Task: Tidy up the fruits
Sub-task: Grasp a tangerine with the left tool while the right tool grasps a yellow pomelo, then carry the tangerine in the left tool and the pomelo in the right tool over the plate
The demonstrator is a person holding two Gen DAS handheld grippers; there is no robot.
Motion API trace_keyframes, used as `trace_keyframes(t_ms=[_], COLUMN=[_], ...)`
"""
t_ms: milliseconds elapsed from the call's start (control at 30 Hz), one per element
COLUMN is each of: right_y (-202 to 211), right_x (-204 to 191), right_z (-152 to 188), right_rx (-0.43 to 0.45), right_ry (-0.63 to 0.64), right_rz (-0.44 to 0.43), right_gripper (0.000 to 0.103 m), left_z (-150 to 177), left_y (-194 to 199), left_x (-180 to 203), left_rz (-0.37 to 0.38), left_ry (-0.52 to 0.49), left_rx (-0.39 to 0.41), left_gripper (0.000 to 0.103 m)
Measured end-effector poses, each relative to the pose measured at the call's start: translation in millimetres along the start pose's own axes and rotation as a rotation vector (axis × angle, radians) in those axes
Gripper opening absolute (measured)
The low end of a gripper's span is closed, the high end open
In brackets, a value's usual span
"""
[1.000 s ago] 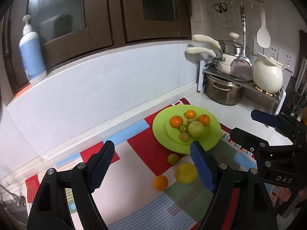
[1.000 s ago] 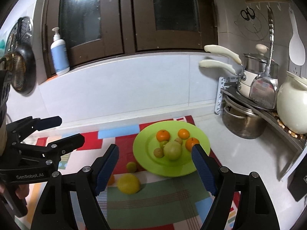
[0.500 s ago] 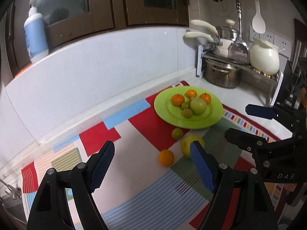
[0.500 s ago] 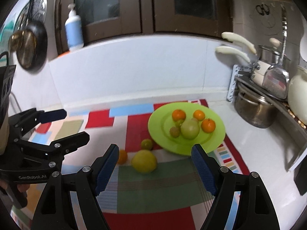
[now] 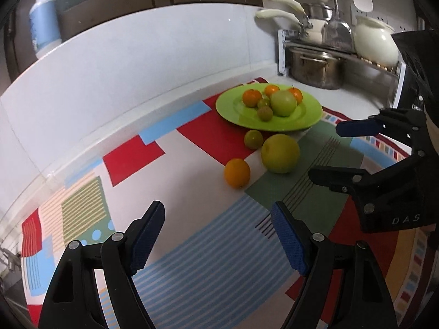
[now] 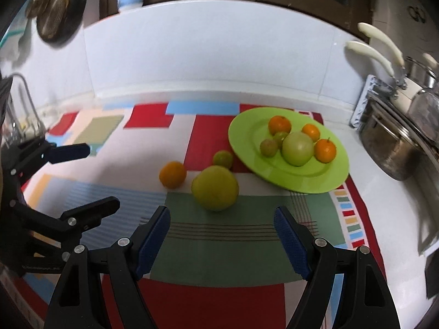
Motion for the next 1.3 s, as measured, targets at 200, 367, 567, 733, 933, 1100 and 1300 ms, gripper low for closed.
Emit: trace_keyframes(t_ms=[200, 367, 567, 733, 933, 1100, 1300], right_y=[-22, -40, -58, -68, -75, -69, -55], right_x=[-7, -9, -4, -2, 7, 19, 35], right_z=[0, -4, -7, -11, -20, -20, -12], right_rx=[-0.022, -0.039, -0.052, -0.056, -0.087, -0.079, -0.056], right_ry=[0.058, 0.096, 0.089, 0.096, 0.015, -0.047, -0.14], right_rz=[-0.021, -0.036, -0.057, -0.091, -0.168, -0.125, -0.053], right_gripper=[0.078, 0.078, 0.077, 0.069, 0.053, 0.053, 0.053], left_z=[-4, -11, -19, -25, -32, -35, -37], left_y=[-23, -40, -56, -66, -73, -84, -89], left_x=[-4, -6, -9, -10, -4, 0, 7], left_rz=[0.057, 0.092, 0.147, 0.174, 0.247, 0.254, 0.249], left_ry=[-0.046, -0.08, -0.081, -0.071, -0.054, -0.038, -0.027], left_rx=[-0.031, -0.04, -0.055, -0.072, -0.083, -0.115, -0.128], left_gripper=[0.069, 0.062, 0.053, 0.048, 0.048, 0.042, 0.031])
Point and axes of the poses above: each gripper's, at about its wrist camera, not at the fingertips, and y roughly against the way its jaws point, x to its right, z to its underside, the point moved 1 cm from there along -y, roughly the way its jaws point, and after that the axes turned 3 degrees about z, right-handed, at the moved point
